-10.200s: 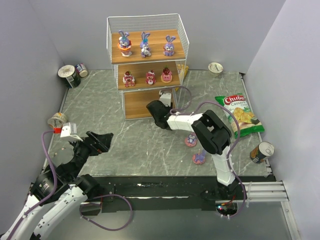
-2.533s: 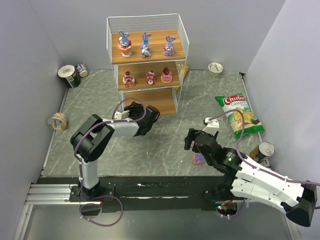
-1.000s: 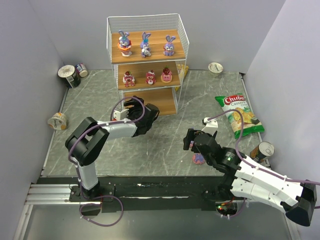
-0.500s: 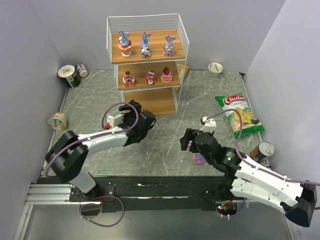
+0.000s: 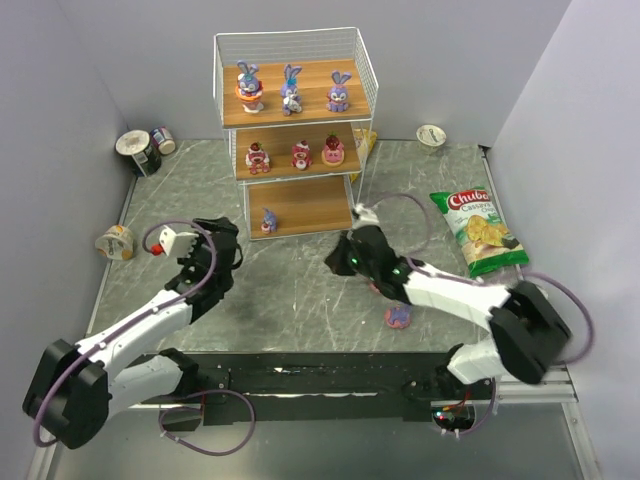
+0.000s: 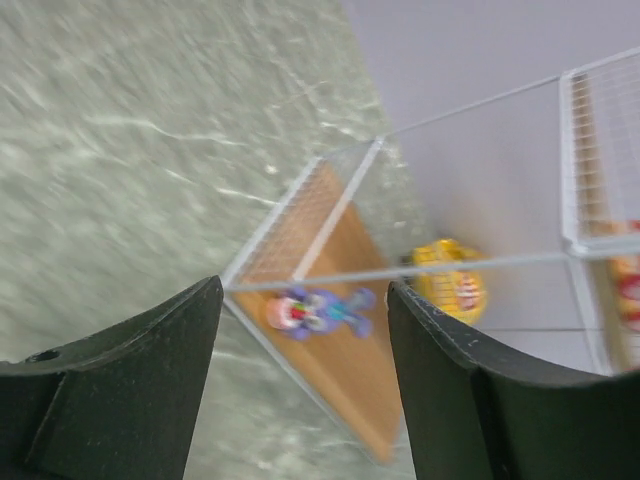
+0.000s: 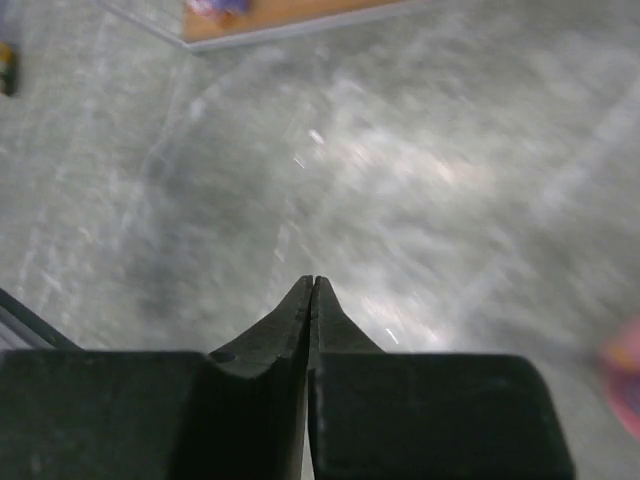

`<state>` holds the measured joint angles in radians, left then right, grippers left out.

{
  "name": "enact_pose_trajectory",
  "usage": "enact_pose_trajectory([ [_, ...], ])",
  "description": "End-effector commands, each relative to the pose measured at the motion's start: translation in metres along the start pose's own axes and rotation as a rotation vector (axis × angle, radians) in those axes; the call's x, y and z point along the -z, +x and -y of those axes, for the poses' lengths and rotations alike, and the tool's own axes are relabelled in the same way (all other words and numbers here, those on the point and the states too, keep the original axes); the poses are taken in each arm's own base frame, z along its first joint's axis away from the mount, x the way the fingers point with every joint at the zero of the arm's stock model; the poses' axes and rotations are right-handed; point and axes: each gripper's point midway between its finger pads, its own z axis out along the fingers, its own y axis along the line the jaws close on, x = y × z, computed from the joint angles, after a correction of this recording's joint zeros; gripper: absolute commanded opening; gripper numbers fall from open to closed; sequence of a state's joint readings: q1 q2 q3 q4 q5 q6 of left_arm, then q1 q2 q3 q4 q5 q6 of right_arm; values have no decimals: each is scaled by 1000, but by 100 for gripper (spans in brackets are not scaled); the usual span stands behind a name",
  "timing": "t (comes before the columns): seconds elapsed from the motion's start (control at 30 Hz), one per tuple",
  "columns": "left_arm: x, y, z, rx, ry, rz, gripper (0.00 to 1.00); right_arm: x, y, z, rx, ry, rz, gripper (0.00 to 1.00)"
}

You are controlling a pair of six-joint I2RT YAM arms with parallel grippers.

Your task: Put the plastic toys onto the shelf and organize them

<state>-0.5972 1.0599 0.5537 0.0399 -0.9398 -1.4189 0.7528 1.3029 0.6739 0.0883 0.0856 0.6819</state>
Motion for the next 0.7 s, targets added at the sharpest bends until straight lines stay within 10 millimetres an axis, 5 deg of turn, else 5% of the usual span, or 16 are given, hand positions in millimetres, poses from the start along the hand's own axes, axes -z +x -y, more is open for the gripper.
enact_pose_trajectory([
  [0.0, -2, 10, 2, -215, 74, -148, 73, -29, -61, -77, 20, -239, 122, 0],
  [0.37, -11, -10, -12, -236, 97, -157, 75, -141, -65, -114, 24, -300, 81, 0],
  [0.67, -16, -15, -17, -245, 106, -152, 77, -178, -56, -109, -44, -261, 74, 0],
])
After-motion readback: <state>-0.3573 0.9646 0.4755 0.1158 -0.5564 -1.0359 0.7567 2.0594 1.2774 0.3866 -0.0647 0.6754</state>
